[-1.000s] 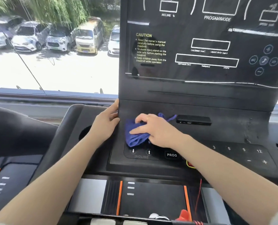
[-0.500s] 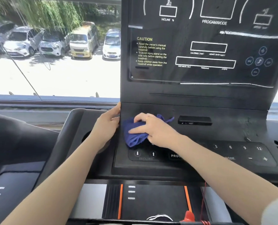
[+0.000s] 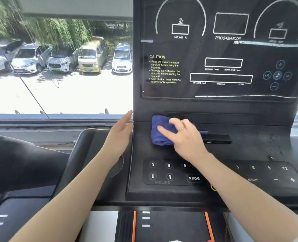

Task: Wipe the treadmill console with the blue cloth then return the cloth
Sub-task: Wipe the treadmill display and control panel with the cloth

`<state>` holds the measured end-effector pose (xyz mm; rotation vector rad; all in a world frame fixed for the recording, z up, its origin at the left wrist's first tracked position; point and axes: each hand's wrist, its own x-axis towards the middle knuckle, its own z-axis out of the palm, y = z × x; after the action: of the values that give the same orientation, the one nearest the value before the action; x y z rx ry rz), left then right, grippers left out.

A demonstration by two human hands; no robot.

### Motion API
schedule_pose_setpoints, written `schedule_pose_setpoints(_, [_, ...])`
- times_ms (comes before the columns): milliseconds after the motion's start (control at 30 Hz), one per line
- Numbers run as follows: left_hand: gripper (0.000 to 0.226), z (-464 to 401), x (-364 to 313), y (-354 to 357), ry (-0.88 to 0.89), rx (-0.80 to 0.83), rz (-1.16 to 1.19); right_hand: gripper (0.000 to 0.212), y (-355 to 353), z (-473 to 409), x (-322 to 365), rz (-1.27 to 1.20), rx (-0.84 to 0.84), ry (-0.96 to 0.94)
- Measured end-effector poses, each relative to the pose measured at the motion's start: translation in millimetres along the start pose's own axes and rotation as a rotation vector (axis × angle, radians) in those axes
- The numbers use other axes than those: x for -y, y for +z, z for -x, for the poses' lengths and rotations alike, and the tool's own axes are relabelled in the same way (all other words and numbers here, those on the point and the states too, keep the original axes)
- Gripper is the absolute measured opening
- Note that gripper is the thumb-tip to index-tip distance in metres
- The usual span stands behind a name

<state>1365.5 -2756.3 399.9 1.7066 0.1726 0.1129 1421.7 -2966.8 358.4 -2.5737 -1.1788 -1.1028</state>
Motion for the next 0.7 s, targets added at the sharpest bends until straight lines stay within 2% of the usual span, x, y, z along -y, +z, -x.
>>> schedule_pose_setpoints(67, [0.048,-4.3,-1.3,4.9,0.03,-0.014,-0.048,0.05,3.1,-2.2,12.7,-0.035,0.089,-0.055])
schedule_pose_setpoints(167, [0.064,-8.8,-7.2,14.6,0.118,-0.007,-0.133,0.061,-3.3,-11.7,3.3,0.019,0.152,-0.112])
schedule_pose_setpoints(267, [0.078,-11.7,-19.2,22.7,0.156,-0.046,-0.199,0.057,-15.6,-11.3,-18.1,0.068,0.065,-0.029])
schedule_pose_setpoints(467, [0.075,-20.6,-29.5,28.0,0.199,-0.104,-0.385,0.053,-39.0,-17.1,-54.2,0.107,-0.185,0.126])
schedule_pose_setpoints(567, [0.072,-21.5,-33.2,31.5,0.18,-0.102,-0.435,0.056,-45.7,-12.3,-86.9,0.123,-0.17,0.153])
schedule_pose_setpoints(700, [0.07,-21.9,-38.7,42.4,0.15,-0.181,-0.506,0.052,-27.4,-22.6,-77.4,0.026,-0.099,0.006])
